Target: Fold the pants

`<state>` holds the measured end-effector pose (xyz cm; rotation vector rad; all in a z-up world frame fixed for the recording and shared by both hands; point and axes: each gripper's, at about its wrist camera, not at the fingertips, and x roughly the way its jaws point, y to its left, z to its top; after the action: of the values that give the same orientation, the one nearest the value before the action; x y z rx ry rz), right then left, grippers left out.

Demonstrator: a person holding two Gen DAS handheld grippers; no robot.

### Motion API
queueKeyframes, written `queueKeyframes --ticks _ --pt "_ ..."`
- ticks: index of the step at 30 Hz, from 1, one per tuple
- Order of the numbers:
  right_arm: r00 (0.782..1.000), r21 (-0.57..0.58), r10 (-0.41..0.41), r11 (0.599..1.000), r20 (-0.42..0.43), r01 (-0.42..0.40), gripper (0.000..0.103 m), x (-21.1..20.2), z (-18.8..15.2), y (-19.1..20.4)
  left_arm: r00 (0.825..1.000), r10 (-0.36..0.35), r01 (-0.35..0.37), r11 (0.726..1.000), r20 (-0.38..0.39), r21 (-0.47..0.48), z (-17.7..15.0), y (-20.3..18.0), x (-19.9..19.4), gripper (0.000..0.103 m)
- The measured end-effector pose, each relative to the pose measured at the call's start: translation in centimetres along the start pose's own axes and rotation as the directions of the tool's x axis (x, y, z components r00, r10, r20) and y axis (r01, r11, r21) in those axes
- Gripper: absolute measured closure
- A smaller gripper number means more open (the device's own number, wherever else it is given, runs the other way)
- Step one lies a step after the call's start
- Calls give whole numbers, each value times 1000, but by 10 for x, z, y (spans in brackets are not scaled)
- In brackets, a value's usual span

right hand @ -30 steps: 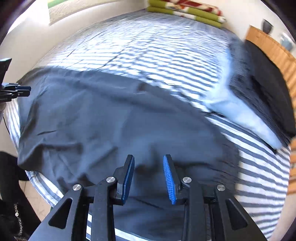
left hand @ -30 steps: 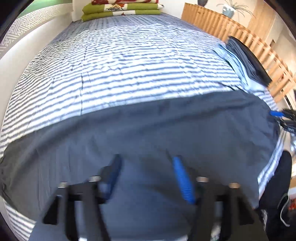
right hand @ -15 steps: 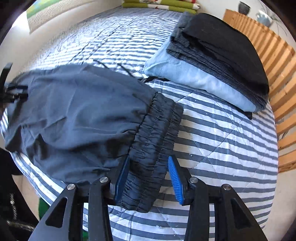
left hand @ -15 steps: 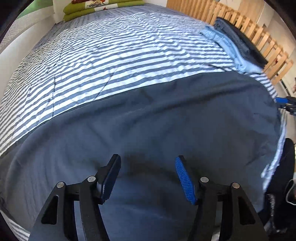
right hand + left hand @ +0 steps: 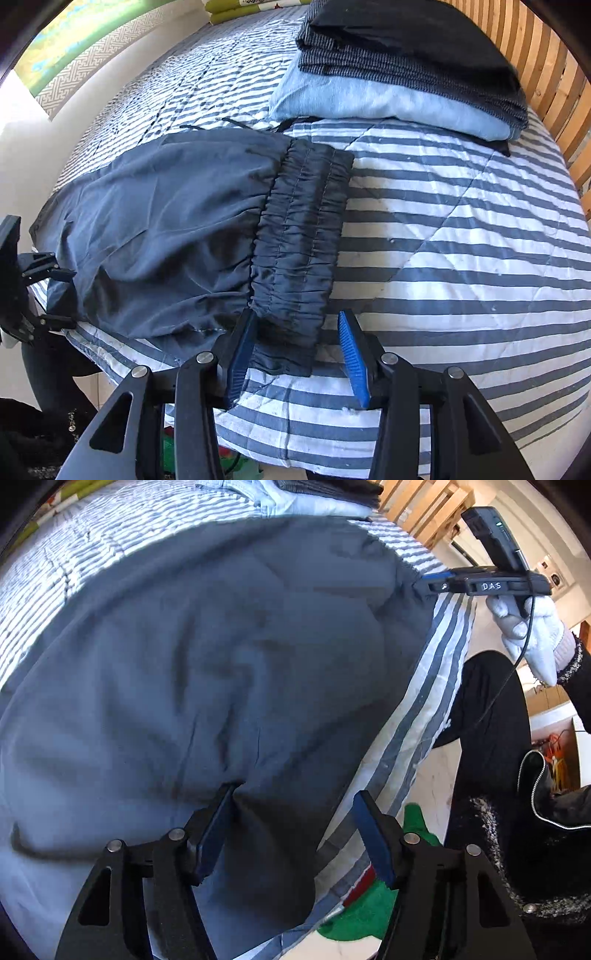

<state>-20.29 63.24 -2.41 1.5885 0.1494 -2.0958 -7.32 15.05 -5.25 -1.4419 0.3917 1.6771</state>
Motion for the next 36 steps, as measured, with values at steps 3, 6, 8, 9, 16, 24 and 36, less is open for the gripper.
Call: queueKeyframes --ticks 3,6,8,9,16,24,36 --pt "997 -69 -74 995 5 75 66 1 -2 9 999 -19 19 1000 -40 -2 -10 -4 -6 35" --pt "981 -134 -188 972 38 191 66 -12 -3 14 1000 -4 4 999 2 -41 -17 7 -26 35" --pt "973 -151 -205 964 102 219 66 -31 -2 20 998 -4 13 992 68 -123 -23 25 -49 35" --pt "973 -141 -187 968 131 205 66 -40 0 22 994 0 17 986 105 -166 -27 38 -61 35" --pt "947 -316 82 949 311 22 62 -63 44 93 947 214 -100 905 241 -413 -72 125 -129 35" --pt "960 -543 168 840 225 -20 62 -2 115 227 873 442 -228 745 207 -627 -143 217 -171 35" --pt "962 -706 269 672 -45 -221 82 89 166 427 695 713 -295 404 95 -866 -291 388 -301 43"
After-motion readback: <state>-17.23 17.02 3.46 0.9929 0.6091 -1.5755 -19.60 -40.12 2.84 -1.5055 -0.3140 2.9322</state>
